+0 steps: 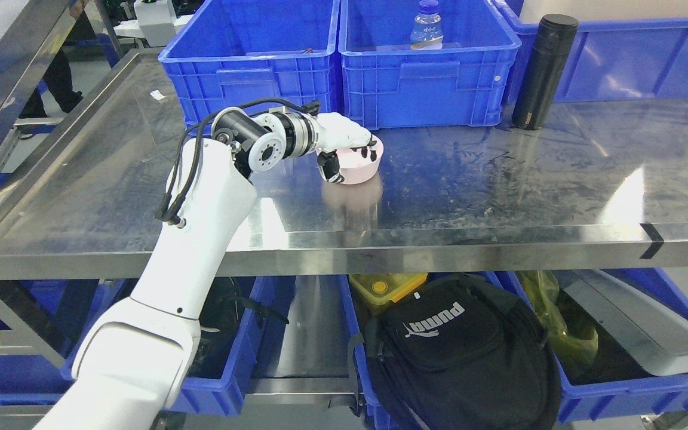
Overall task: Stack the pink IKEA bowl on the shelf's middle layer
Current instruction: 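Close the left hand fingers around the pink bowl's rim, then lift the pink bowl off the table with the left hand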
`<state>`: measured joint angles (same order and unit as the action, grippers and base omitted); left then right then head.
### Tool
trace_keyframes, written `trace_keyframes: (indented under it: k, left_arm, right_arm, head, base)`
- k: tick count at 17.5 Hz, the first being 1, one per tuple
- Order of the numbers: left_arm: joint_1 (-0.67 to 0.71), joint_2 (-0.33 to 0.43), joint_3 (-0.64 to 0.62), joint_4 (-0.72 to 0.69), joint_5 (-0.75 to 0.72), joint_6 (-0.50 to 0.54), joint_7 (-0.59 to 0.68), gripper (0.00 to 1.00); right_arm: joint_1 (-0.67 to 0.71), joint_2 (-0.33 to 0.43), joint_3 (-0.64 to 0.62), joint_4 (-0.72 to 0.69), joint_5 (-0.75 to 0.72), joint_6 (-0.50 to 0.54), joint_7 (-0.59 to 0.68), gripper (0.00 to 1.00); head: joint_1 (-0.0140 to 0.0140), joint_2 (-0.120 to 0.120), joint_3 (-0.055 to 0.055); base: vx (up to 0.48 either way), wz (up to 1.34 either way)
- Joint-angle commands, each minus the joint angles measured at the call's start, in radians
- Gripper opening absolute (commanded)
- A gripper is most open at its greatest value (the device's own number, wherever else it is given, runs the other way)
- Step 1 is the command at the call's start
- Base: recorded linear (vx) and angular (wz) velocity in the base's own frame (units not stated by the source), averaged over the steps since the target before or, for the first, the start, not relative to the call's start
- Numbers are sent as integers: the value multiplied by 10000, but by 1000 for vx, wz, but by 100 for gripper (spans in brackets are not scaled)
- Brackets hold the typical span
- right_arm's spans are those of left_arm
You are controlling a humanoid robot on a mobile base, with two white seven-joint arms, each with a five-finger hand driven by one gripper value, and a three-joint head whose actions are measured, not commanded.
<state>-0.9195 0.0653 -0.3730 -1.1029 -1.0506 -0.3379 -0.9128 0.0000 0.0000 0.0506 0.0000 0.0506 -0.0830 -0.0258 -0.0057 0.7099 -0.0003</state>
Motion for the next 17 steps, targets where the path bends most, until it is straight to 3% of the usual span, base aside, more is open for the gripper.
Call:
trace_keyframes:
  k: [1,14,15,17]
  left_arm:
    - [-483,-423,-29,1687,-63,4,216,55]
    - [-699,-392,-181,2791,-63,-11,231,54]
    - [-684,-422,-121,2822,-63,-26,231,49]
    - [-684,-453,170,2792,-48,-362,246,26]
  right_arm:
    - [215,-175,0,-175,0,2,-3,100]
    - [215,-175,0,-175,0,2,-3,100]
    - [215,-175,0,-175,0,2,-3,100]
    - [215,-175,0,-175,0,2,-3,100]
  head:
    - [0,0,0]
    - [0,0,0]
    - [0,0,0]
    - [0,0,0]
  base:
    - [0,0]
    - [0,0]
    - [0,0]
    - [0,0]
